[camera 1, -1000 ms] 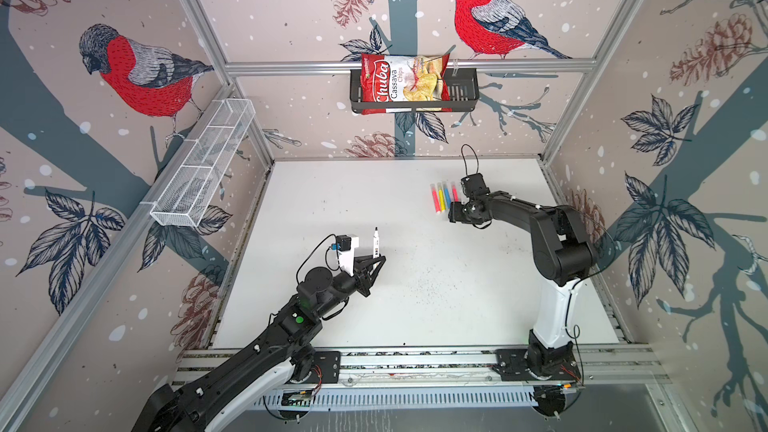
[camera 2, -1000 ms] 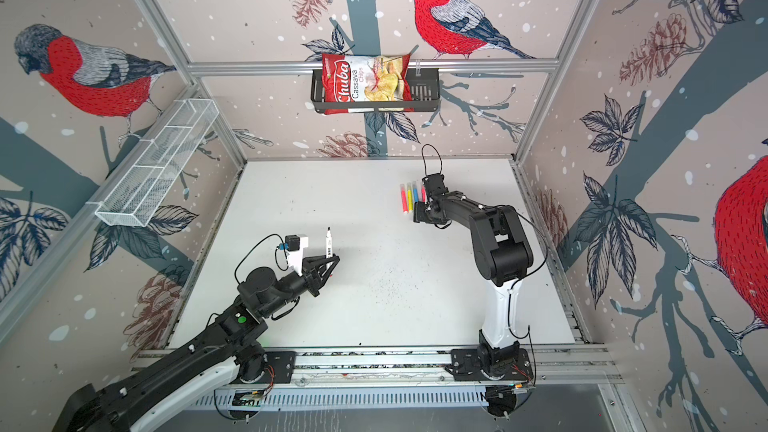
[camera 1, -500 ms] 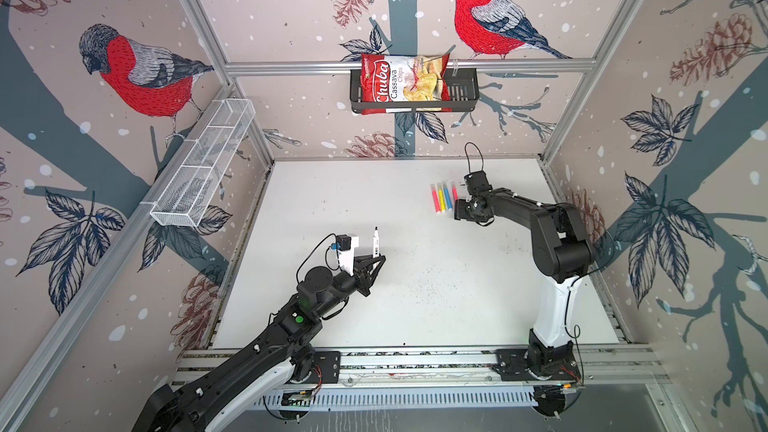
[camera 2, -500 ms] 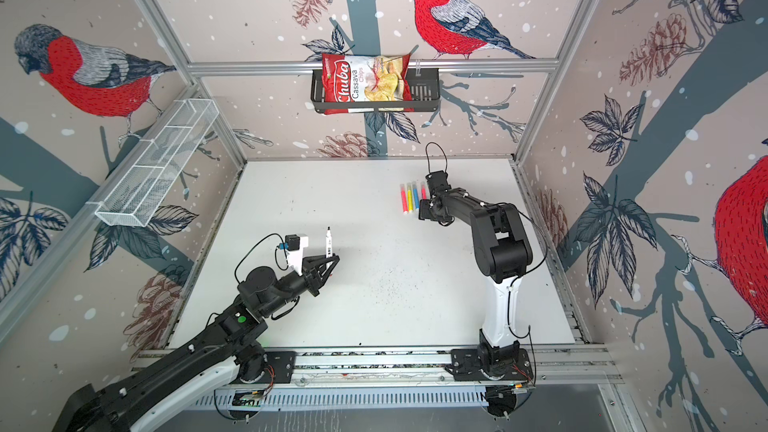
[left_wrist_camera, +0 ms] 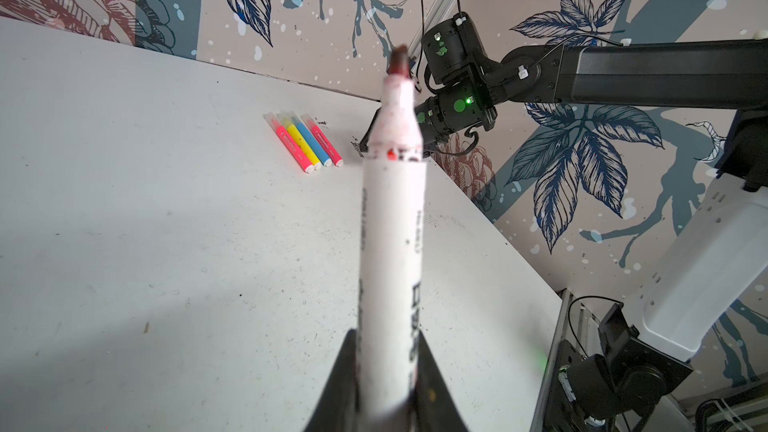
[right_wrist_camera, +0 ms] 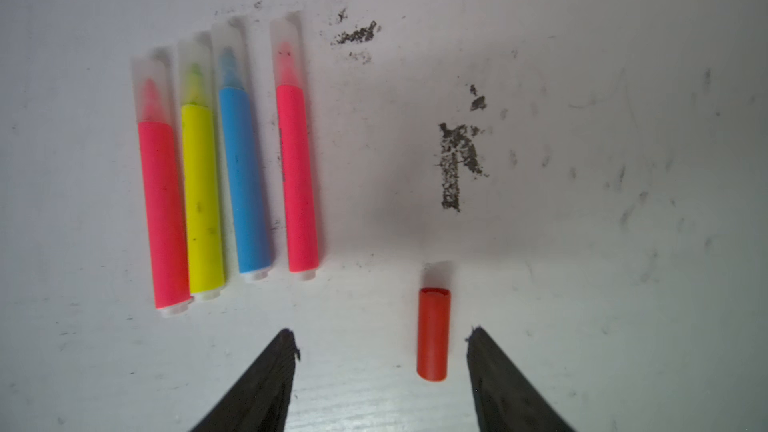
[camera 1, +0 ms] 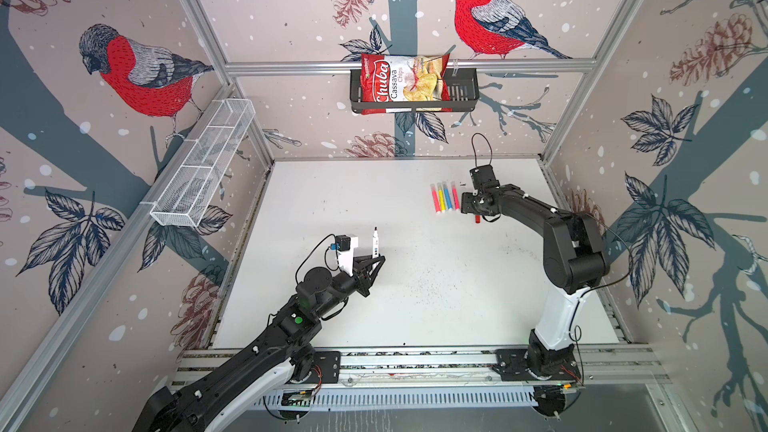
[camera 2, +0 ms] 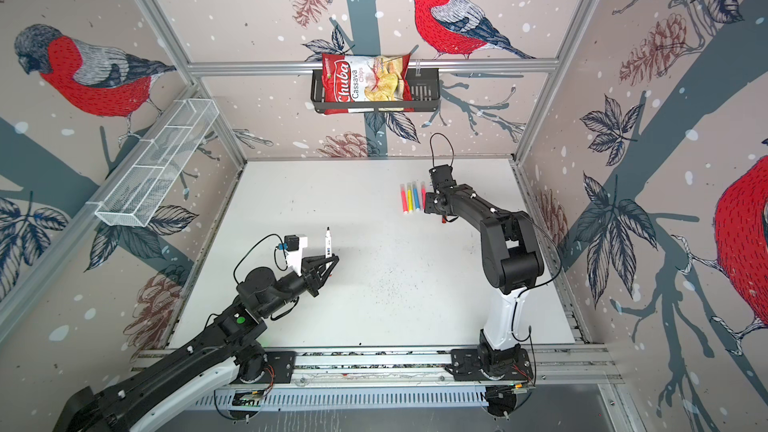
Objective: Insert the pens into the pen caps
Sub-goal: 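Align the right gripper on the red cap and close on it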
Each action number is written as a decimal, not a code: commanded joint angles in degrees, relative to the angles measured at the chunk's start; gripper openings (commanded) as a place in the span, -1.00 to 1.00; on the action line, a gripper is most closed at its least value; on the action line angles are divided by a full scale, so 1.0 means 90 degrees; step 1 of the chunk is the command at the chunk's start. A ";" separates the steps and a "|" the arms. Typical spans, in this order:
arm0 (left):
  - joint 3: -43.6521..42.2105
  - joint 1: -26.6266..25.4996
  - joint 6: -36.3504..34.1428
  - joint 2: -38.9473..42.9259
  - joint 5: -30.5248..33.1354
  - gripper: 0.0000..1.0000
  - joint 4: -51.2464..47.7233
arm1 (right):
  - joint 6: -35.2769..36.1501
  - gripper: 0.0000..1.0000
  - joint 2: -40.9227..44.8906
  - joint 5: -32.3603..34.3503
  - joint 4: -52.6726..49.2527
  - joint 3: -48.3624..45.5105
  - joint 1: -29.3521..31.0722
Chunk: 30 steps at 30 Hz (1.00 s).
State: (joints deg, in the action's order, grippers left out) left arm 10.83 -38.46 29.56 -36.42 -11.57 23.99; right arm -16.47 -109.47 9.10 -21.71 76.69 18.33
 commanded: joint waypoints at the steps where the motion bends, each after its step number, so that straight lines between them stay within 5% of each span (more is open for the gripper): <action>1: -0.0012 0.0015 -0.0062 -0.0002 -0.0051 -1.00 0.0089 | 0.0050 0.34 -0.0124 0.0286 -0.0236 -0.0005 -0.0012; 14: -0.0074 0.0016 -0.0067 0.0215 -0.0003 -1.00 -0.0052 | 0.0092 0.18 -0.0644 0.0012 -0.0251 0.0015 -0.0166; 26: -0.0013 0.0015 -0.0091 0.0131 -0.0030 -1.00 -0.0055 | 0.0133 -0.14 -0.0724 -0.0362 -0.0141 -0.0100 -0.0276; 30: -0.0006 0.0015 -0.0089 0.0178 -0.0035 -1.00 -0.0096 | 0.0109 -0.41 -0.0693 -0.0434 -0.0142 -0.0135 -0.0279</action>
State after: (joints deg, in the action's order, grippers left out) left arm 10.31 -38.44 29.56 -35.11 -11.79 22.90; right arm -15.86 -115.48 6.13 -21.26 75.99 15.77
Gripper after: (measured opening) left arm 0.188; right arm 0.307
